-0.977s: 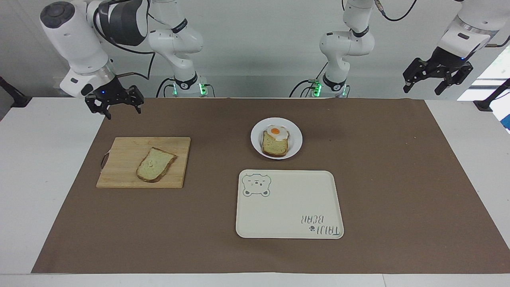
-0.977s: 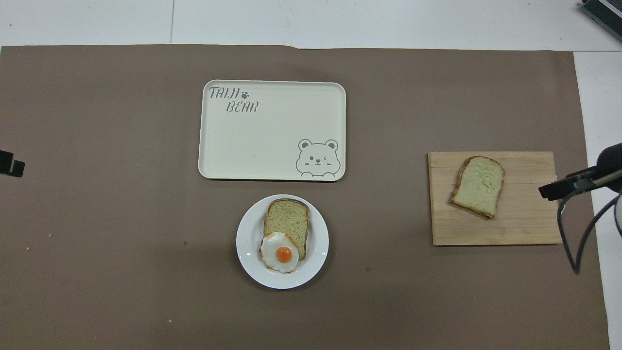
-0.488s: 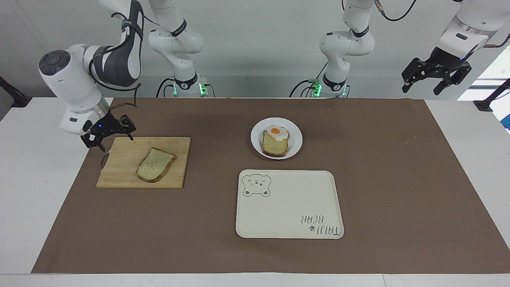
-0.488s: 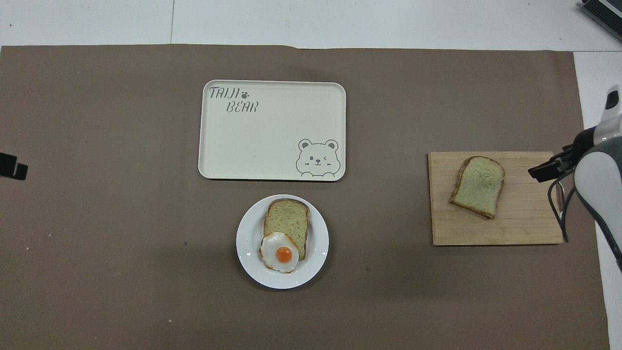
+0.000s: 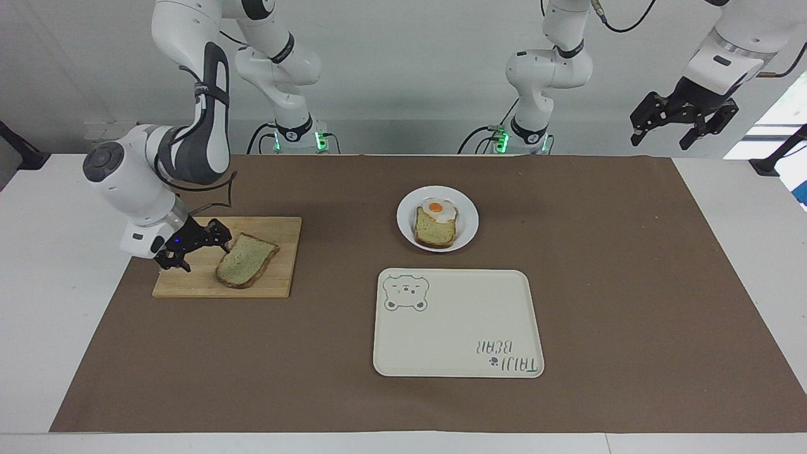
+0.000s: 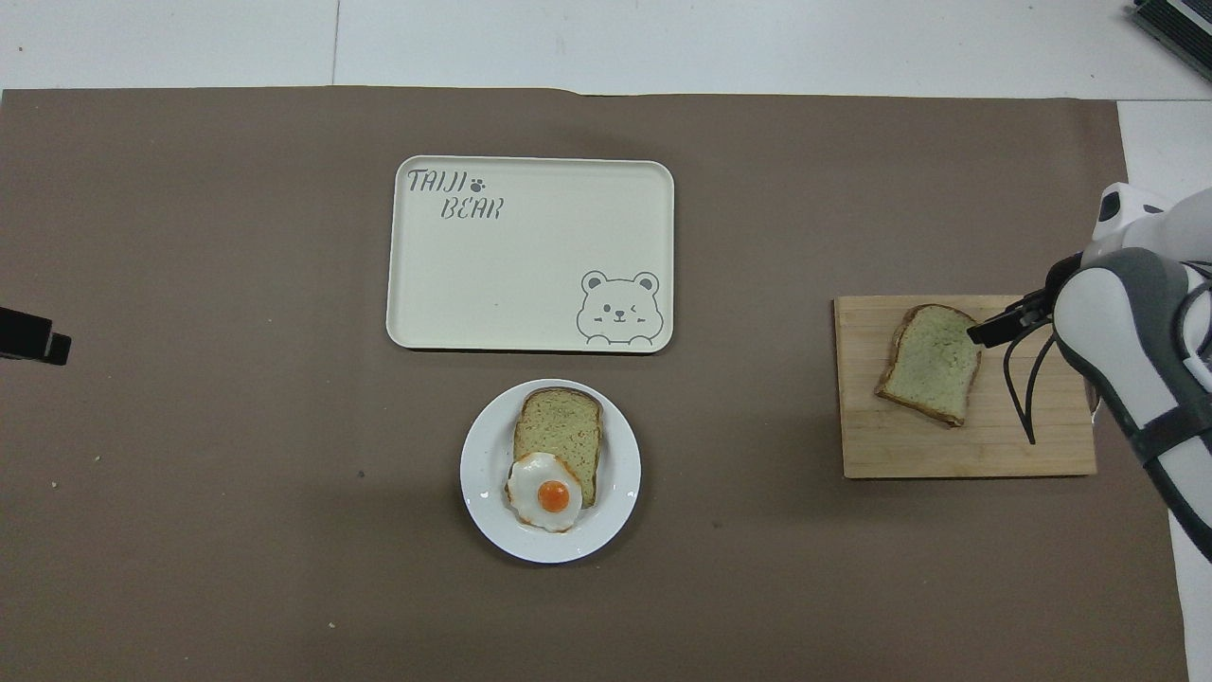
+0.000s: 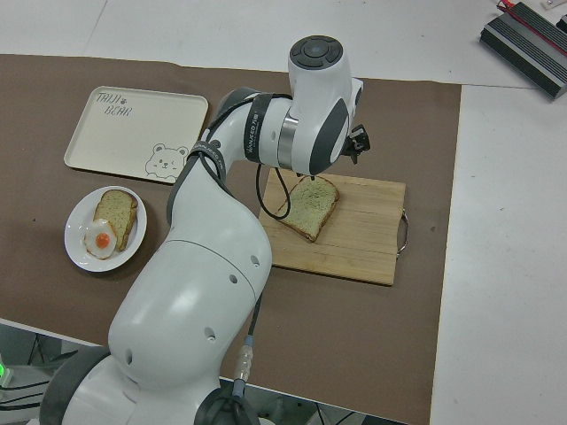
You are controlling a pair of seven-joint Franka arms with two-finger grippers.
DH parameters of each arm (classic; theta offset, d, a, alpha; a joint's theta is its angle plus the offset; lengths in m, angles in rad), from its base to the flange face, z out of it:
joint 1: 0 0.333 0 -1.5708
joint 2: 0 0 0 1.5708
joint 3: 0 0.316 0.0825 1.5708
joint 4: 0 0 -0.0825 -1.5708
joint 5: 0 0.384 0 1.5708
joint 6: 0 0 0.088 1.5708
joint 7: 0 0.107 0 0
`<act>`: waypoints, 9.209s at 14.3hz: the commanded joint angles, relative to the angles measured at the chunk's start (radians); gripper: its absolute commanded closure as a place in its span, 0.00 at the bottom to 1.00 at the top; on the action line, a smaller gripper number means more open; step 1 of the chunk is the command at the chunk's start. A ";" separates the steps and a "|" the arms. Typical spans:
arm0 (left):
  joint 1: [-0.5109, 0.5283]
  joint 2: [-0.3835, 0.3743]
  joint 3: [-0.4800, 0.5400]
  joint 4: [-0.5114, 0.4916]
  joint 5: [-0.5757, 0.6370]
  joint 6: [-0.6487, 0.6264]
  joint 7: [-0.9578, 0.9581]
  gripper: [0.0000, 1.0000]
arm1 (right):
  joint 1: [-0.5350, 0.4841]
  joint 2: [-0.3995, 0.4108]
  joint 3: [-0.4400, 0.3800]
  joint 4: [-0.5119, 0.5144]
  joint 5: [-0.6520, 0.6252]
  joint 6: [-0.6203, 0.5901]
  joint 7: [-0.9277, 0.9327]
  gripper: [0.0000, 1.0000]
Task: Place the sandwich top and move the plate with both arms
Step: 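Reach the right gripper to the bread slice on the cutting board, then grasp the bread slice edge with the right gripper and lift, then carry the bread slice with the right gripper over the plate, then lay the bread onto the egg and open the right gripper, then withdraw the right gripper while the left gripper reaches the plate rim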
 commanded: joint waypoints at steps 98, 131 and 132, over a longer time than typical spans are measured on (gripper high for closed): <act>-0.005 -0.164 0.024 -0.351 -0.241 0.224 0.024 0.00 | 0.427 -0.131 0.035 0.068 0.122 -0.066 0.492 0.00; -0.149 0.173 0.018 -1.008 -1.474 0.600 0.974 0.51 | 0.155 -0.334 0.026 0.296 -0.132 -0.504 0.868 0.00; -0.143 0.174 0.020 -1.005 -1.474 0.594 0.974 0.51 | 0.149 -0.334 0.021 0.298 -0.132 -0.507 0.862 0.00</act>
